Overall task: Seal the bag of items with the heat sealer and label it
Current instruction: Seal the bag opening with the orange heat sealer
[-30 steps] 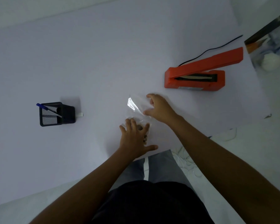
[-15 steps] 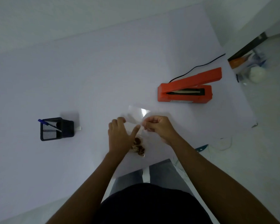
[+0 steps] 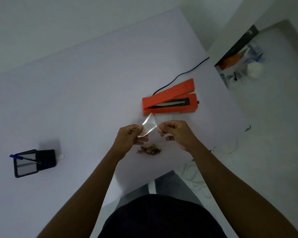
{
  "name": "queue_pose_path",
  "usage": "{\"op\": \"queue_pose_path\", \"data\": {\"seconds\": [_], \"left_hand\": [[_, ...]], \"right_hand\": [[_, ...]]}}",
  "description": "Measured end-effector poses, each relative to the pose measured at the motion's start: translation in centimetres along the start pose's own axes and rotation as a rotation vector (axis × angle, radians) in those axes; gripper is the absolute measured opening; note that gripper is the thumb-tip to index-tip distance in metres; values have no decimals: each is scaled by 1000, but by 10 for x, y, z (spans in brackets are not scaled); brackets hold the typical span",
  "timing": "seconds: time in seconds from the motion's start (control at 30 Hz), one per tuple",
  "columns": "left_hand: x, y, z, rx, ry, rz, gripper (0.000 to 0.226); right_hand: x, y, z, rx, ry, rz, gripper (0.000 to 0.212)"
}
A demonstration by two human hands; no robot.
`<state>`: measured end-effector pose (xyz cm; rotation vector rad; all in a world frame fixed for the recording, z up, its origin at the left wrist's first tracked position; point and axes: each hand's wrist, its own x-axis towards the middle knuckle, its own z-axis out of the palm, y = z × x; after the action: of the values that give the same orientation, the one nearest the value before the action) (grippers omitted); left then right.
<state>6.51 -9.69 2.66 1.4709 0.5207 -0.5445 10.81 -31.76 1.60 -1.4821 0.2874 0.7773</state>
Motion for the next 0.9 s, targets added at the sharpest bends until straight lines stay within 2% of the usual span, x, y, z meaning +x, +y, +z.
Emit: {"op": "queue_pose_path", "data": {"seconds": [0.07, 0.2, 0.37, 0.5, 0.73, 0.9], "left_hand": [[6, 5, 16, 1, -24, -17, 26], [19, 15, 44, 10, -37, -29, 23], [39, 23, 64, -13, 37, -39, 25], [49, 25, 69, -16, 83, -6, 33], [54, 23, 73, -48, 161, -26, 24], [55, 19, 73, -78, 198, -46, 27]], "right_hand": [[-1, 2, -18, 8, 33, -14, 21], [1, 1, -45, 41, 92, -55, 16], [17, -2, -64, 34, 174, -72, 15], [30, -4, -67, 4, 190, -84, 25], [46, 2, -66, 52, 218, -86, 33], [47, 3, -58, 126, 275, -75, 31]]}}
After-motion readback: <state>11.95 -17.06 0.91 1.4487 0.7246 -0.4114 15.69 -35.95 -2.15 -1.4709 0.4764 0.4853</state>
